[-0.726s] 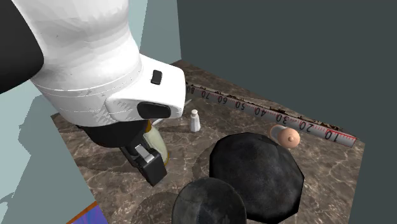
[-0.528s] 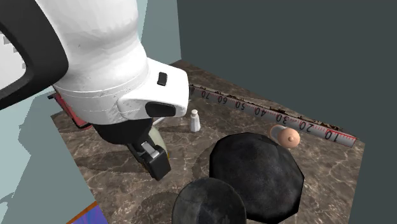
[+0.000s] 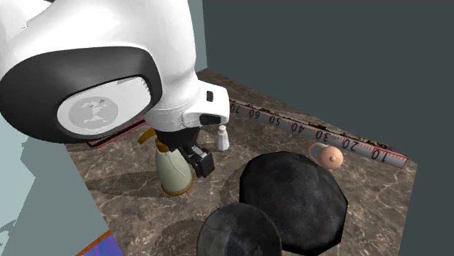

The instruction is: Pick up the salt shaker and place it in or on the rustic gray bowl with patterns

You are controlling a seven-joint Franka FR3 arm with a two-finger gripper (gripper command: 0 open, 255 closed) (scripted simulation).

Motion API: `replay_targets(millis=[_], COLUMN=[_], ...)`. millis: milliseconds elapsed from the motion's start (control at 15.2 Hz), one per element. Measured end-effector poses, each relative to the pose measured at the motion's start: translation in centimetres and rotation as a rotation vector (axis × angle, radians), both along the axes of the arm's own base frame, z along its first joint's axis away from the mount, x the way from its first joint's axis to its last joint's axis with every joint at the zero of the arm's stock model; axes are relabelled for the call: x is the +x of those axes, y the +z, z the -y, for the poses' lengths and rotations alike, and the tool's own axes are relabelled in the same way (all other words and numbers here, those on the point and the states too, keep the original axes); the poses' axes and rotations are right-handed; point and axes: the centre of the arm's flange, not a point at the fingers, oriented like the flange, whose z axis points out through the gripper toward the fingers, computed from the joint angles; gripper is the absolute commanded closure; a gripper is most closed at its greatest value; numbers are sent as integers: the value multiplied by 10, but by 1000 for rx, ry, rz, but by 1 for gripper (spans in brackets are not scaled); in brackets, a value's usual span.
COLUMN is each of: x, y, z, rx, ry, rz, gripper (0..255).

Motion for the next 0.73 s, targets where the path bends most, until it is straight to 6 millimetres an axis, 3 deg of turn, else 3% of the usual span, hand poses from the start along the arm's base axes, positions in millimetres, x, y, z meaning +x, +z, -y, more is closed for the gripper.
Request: replay_targets(millis=[726], x=[93], y=[-76], z=[-68], rx=[7], ry=[7], rz=[85], gripper=[0])
